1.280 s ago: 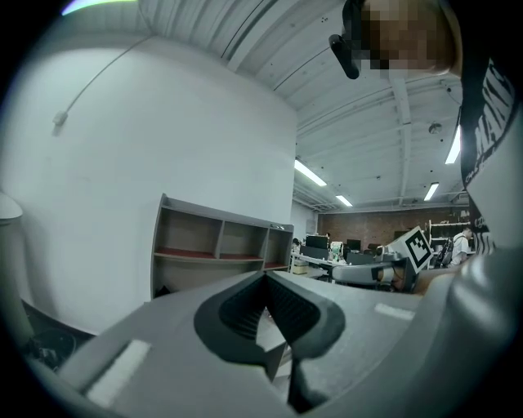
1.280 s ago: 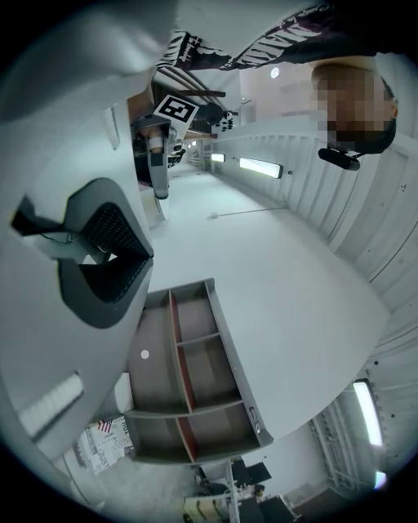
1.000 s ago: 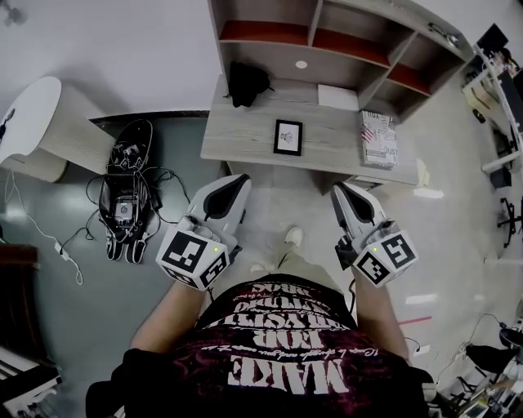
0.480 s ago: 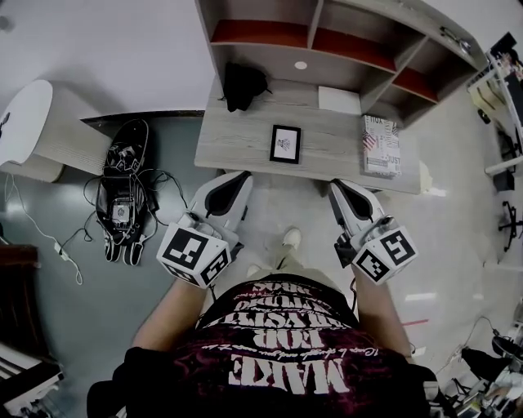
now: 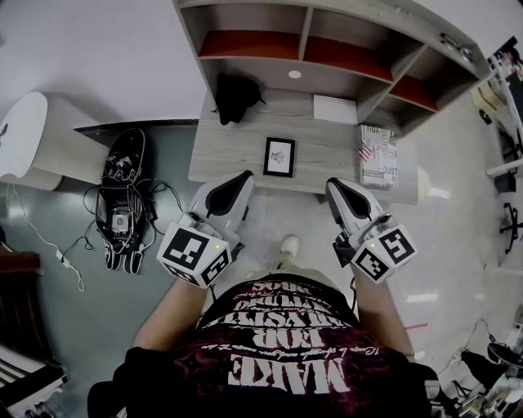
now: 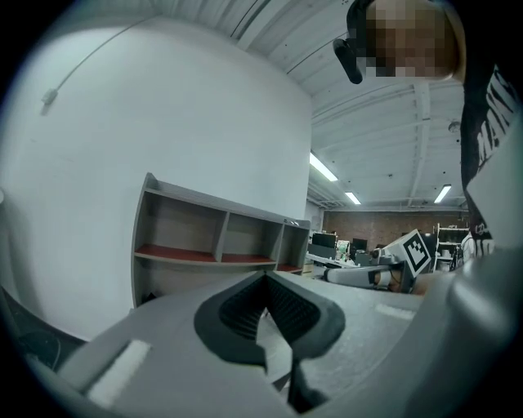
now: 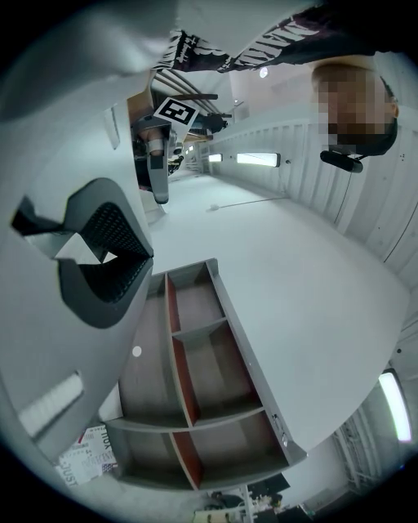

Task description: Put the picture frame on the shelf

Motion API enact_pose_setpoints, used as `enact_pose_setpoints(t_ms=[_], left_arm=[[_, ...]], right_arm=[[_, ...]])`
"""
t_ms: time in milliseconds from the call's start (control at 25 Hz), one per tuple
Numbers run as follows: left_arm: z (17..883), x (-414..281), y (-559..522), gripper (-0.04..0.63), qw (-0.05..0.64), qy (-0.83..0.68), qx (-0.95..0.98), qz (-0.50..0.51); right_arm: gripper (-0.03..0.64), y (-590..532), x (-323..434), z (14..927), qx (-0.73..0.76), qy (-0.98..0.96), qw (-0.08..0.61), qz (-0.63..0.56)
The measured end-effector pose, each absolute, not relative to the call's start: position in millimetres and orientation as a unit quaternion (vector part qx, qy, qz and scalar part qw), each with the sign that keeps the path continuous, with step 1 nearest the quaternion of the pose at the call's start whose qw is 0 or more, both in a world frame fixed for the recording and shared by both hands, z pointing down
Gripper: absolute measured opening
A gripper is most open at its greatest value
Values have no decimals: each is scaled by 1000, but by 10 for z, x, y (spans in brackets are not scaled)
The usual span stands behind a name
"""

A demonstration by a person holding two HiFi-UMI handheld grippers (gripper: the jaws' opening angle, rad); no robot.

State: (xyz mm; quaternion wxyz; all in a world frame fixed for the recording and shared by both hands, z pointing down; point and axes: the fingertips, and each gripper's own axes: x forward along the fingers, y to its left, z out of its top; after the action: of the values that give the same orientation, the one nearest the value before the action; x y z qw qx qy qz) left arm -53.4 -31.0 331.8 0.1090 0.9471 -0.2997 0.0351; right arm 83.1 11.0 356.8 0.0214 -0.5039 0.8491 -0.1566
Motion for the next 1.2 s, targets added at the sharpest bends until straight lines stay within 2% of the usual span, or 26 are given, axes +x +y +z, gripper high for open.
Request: enact_pose_setpoints(t_ms=[880,1200], left_arm=[[3227,365,-971,8,94,-325,940,40],[3351,285,-1057,8,101,-349,930,48]], right_arm=[[25,-573,1874,3579,-492,856,36,-158],[25,-691,1993,3619,-489,856,38,-161]])
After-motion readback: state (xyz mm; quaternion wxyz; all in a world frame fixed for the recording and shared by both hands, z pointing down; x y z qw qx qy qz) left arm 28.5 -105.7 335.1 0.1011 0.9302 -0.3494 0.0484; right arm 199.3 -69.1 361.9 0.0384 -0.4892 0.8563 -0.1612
